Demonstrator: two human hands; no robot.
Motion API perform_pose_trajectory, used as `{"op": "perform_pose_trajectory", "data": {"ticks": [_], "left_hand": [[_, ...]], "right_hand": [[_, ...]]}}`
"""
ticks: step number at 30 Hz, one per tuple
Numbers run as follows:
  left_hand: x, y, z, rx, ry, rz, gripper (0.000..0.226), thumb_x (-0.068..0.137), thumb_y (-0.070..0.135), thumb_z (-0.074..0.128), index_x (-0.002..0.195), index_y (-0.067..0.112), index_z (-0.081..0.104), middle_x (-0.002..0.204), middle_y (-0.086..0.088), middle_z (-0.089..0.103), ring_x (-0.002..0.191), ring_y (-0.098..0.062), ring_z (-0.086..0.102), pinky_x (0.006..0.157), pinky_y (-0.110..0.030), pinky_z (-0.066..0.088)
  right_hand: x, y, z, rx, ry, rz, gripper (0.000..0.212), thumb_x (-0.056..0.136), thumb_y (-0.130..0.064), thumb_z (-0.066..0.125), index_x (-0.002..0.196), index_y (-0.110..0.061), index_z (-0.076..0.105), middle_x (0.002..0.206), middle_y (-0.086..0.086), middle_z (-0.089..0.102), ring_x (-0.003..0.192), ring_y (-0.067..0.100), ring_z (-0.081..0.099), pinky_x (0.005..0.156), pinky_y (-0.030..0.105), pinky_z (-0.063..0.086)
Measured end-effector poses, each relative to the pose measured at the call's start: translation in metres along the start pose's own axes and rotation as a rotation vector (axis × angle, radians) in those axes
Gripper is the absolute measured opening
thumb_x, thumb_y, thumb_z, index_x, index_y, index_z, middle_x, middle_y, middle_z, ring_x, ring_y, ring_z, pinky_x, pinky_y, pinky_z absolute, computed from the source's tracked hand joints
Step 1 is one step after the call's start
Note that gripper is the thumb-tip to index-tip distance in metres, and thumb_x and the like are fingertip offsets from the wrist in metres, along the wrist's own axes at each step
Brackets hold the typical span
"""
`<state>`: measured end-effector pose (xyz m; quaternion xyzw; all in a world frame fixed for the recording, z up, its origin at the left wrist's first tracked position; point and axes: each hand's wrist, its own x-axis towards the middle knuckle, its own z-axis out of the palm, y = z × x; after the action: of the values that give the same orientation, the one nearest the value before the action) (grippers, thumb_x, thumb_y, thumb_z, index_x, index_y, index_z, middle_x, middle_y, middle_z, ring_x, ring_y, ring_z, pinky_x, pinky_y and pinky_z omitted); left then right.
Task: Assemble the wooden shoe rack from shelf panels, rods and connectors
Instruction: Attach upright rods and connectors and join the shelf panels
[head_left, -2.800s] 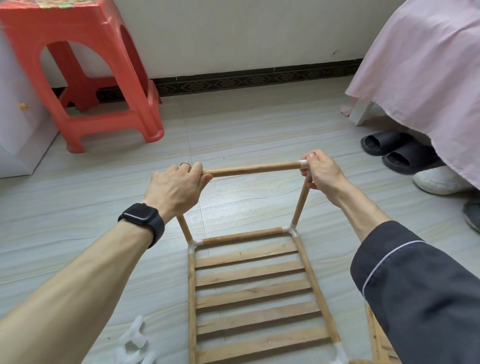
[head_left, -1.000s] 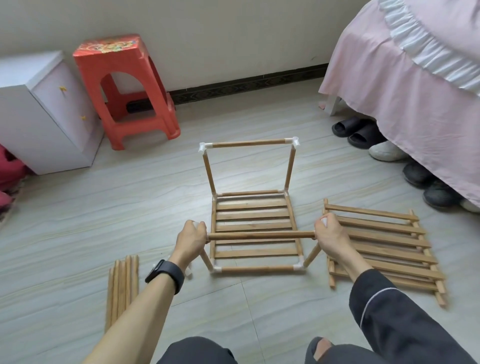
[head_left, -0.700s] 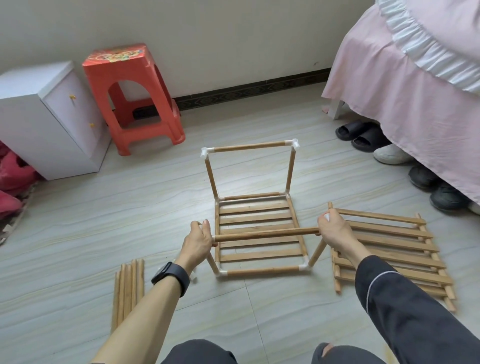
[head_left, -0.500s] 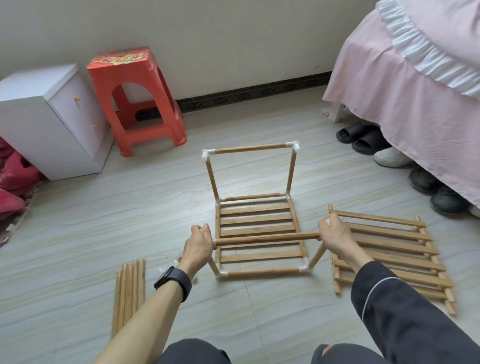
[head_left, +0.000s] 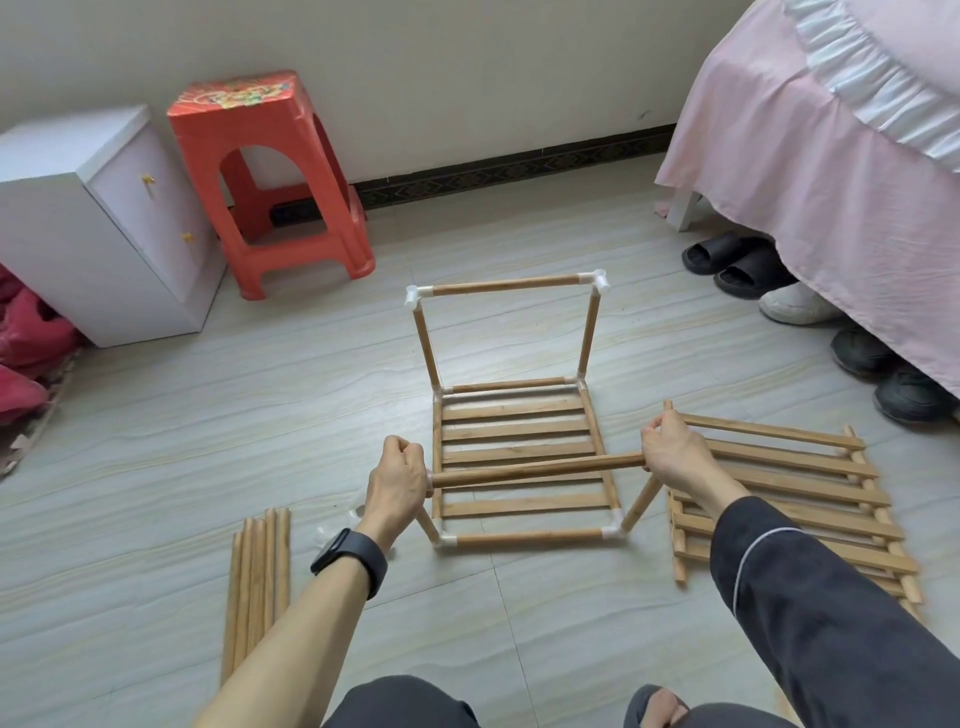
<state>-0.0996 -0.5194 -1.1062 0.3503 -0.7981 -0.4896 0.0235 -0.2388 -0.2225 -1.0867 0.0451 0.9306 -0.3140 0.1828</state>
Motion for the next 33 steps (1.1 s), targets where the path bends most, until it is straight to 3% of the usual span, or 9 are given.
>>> {"op": "perform_pose_trajectory", "data": {"ticks": [5, 8, 12, 15, 20, 25, 33], "left_hand": [[0.004, 0.006, 0.000, 0.014, 0.014, -0.018, 0.025, 0.101, 0.032, 0.032, 0.093, 0.016, 0.049, 0.080, -0.010, 0.065, 0.080, -0.032, 0.071, 0.075, -0.048, 0.055], [0.005, 0.006, 0.002, -0.001, 0.022, -0.027, 0.023, 0.101, 0.032, 0.032, 0.093, 0.018, 0.048, 0.083, -0.012, 0.066, 0.077, -0.031, 0.071, 0.069, -0.043, 0.052], [0.005, 0.002, -0.001, -0.084, -0.011, -0.088, 0.019, 0.100, 0.031, 0.034, 0.099, 0.020, 0.049, 0.096, -0.016, 0.066, 0.072, -0.025, 0.072, 0.051, -0.033, 0.049], [0.004, 0.000, 0.003, -0.121, 0.051, -0.077, 0.020, 0.099, 0.029, 0.036, 0.098, 0.017, 0.052, 0.091, -0.017, 0.065, 0.062, -0.024, 0.069, 0.041, -0.028, 0.049], [0.012, 0.006, 0.005, -0.097, 0.059, -0.052, 0.021, 0.097, 0.027, 0.035, 0.093, 0.017, 0.054, 0.075, -0.012, 0.063, 0.059, -0.025, 0.066, 0.039, -0.028, 0.048], [0.014, 0.003, 0.006, -0.091, 0.075, -0.050, 0.023, 0.095, 0.026, 0.036, 0.090, 0.013, 0.055, 0.072, -0.010, 0.061, 0.055, -0.025, 0.064, 0.038, -0.026, 0.046], [0.010, 0.003, 0.009, -0.030, 0.125, -0.039, 0.022, 0.096, 0.031, 0.033, 0.089, 0.018, 0.049, 0.081, -0.015, 0.064, 0.064, -0.032, 0.069, 0.039, -0.031, 0.052]], "right_hand": [[-0.001, 0.001, -0.002, 0.019, -0.022, -0.021, 0.013, 0.106, -0.022, 0.037, 0.109, -0.016, 0.048, 0.094, 0.011, 0.064, 0.091, 0.026, 0.063, 0.071, 0.037, 0.045], [0.001, 0.000, -0.003, 0.011, -0.026, -0.034, 0.013, 0.106, -0.021, 0.037, 0.103, -0.016, 0.049, 0.096, 0.013, 0.064, 0.092, 0.028, 0.062, 0.074, 0.039, 0.046], [0.005, -0.006, -0.002, 0.001, 0.007, -0.022, 0.011, 0.102, -0.017, 0.040, 0.102, -0.012, 0.050, 0.099, 0.015, 0.063, 0.090, 0.030, 0.056, 0.069, 0.037, 0.038], [0.006, -0.005, -0.001, 0.001, 0.014, -0.007, 0.011, 0.102, -0.017, 0.040, 0.100, -0.013, 0.050, 0.101, 0.015, 0.063, 0.094, 0.032, 0.056, 0.073, 0.036, 0.038], [0.004, -0.003, 0.001, -0.003, 0.018, -0.007, 0.016, 0.106, -0.024, 0.040, 0.108, -0.013, 0.051, 0.105, 0.015, 0.063, 0.101, 0.033, 0.059, 0.083, 0.040, 0.046], [0.003, -0.003, 0.001, -0.003, 0.024, -0.010, 0.015, 0.106, -0.022, 0.040, 0.108, -0.014, 0.051, 0.101, 0.013, 0.062, 0.097, 0.031, 0.058, 0.076, 0.037, 0.043], [0.001, 0.001, 0.006, 0.003, 0.031, -0.013, 0.012, 0.107, -0.022, 0.040, 0.109, -0.015, 0.049, 0.098, 0.005, 0.054, 0.096, 0.028, 0.054, 0.077, 0.036, 0.040]]}}
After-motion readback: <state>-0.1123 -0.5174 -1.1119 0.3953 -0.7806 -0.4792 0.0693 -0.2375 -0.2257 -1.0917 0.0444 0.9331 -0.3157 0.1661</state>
